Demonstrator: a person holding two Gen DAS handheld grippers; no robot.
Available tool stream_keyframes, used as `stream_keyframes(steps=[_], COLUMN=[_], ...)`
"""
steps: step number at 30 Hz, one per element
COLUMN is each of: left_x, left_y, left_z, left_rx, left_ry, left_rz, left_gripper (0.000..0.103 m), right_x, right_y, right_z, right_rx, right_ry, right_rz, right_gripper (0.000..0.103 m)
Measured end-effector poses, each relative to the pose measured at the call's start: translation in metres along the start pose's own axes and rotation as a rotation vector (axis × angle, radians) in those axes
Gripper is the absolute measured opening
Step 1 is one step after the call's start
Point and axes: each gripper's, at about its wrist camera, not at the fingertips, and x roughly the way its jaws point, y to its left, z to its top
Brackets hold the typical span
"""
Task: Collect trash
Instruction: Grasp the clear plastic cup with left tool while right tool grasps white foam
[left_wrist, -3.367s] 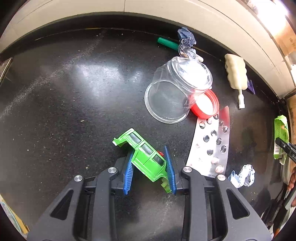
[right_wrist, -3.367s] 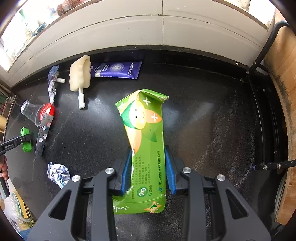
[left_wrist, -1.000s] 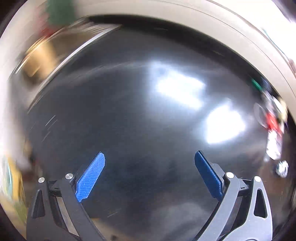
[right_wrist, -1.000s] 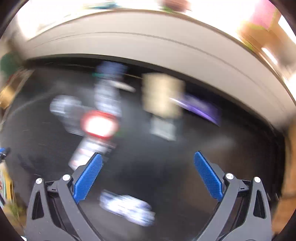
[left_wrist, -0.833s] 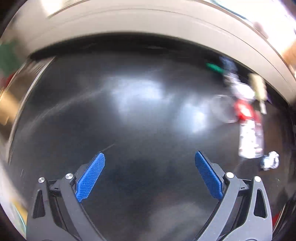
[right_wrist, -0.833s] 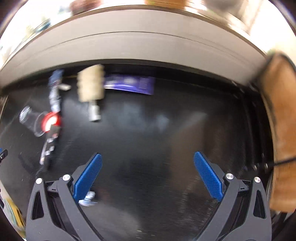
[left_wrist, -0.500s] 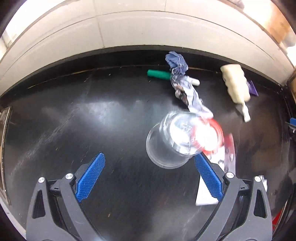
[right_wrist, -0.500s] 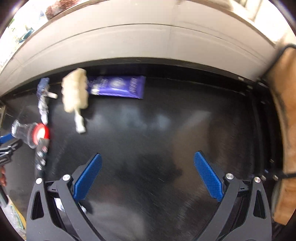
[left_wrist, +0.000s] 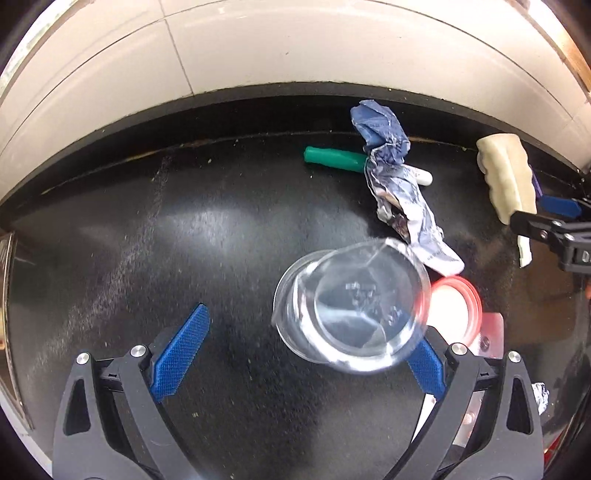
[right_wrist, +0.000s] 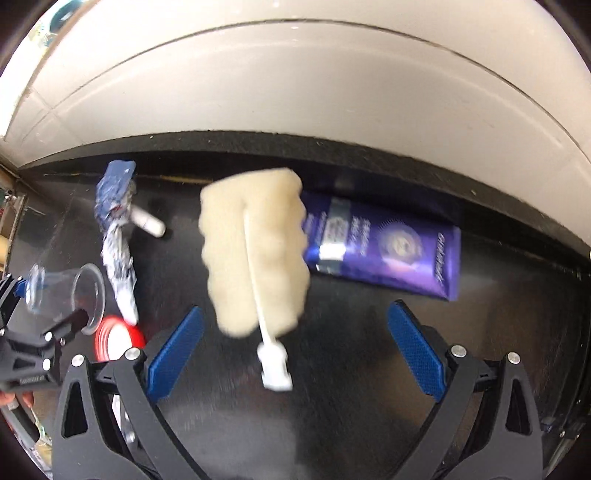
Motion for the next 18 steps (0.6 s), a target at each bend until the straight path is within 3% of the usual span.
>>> stream_keyframes(steps=[4,6,7,8,9,10,12,18], left_x=[0.013,0.019,0.022,0.023,0.021,0.017,0.016,0.000], left_y=[-0.003,-0.007,0.000,-0.003,-0.007,-0.009,-0.008,0.008], left_z=[0.008,0.010,0.009,0.010,0.010,0.009,0.012,0.000], left_rx=[0.016,0.036,0.054,0.075,0.104,0.125,0.114,0.055], left_ry=[0.013,0.026,0.020,0.013,-0.012,-0.035,-0.004,0.013], left_rz=[-0.015,-0.046,-0.047,-0.058,-0.063,-0.051,-0.097,-0.148], left_gripper=[0.095,0.094,0.094,0.091,0.070,0.054,0.051,0.050], right_x=[0.009,0.011,0.011,0.009,0.007,0.008,0.005,-0.020], right_y=[0.006,0.008,0.009,0.010,0.011,0.013,0.010,0.002], right_z=[0.008,0.008,0.007,0.007,0.007,0.008,0.006,-0.020], right_rx=[0.018,0.021,0.026,0.021,0.015,0.017,0.043,0.068], right_ry=[0.017,0.013,0.008,-0.006,-0.015,-0.015,-0.012,-0.028], right_rz=[0.008,-0.003,-0.006,-0.004,0.000,0.001,0.016,-0.001], right_gripper=[0.092,0.073,0.070,0.057,0.037,0.036,0.030,0.028])
